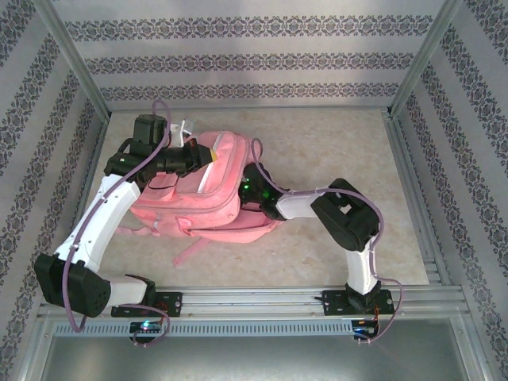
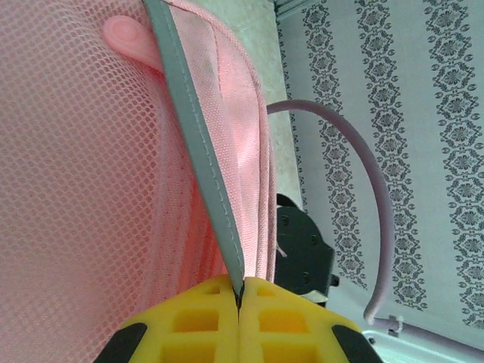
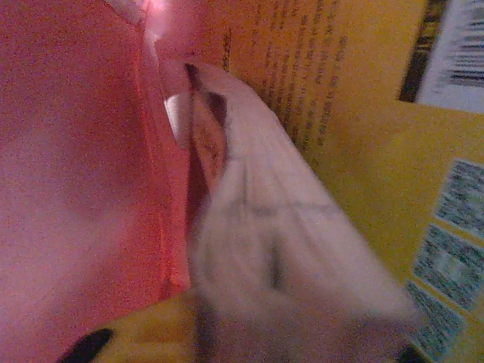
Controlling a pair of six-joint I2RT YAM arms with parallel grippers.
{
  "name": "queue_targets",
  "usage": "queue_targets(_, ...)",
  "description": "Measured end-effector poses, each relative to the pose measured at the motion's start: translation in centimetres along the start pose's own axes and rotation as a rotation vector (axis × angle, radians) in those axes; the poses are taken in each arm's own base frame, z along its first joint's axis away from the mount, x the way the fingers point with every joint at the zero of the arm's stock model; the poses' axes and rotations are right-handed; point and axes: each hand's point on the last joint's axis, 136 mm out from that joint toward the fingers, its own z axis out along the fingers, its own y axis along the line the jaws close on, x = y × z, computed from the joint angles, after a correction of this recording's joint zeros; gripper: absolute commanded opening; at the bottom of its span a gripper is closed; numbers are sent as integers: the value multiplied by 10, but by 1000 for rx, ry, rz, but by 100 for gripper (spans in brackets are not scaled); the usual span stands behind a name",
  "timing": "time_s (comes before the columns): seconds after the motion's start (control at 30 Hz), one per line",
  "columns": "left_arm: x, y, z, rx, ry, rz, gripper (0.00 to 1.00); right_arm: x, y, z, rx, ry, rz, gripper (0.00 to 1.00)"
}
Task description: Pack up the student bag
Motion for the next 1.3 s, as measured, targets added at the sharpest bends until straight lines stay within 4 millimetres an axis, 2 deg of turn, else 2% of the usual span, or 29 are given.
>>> queue_targets(0.17, -4, 1, -1, 4, -14, -4, 0, -1, 8, 1, -24, 0, -34, 77)
queue_targets(0.27, -7, 4, -2, 2, -21, -13, 0, -1, 13, -17, -27, -15, -60, 88)
queue_targets(0.3, -7, 5, -2, 2, -23, -19, 0, 0, 14, -26, -24, -19, -69, 89)
queue_targets(0.57, -10, 14, 1, 20, -34, -53, 0, -9, 22, -97, 41, -100, -83, 88)
queue_targets(0.77, -7, 22, 7, 26, -29, -71, 0, -14, -9, -154, 168, -191, -82, 82)
queue_targets(0.87, -3, 31, 13, 28, -29, -89, 0, -16, -15, -186, 212, -255, -128, 78)
queue_targets(0.97, 4, 43, 22, 26, -21, -112, 0, -15, -12, -214, 236, -309, -202, 67)
queue_targets(1.17, 25, 52, 50, 43, 25, -145, 0, -17, -18, -261, 309, -413, -316, 69)
queue_targets(1.3, 38, 47, 69, 36, 50, -133, 0, -13, -27, -284, 354, -455, -363, 67)
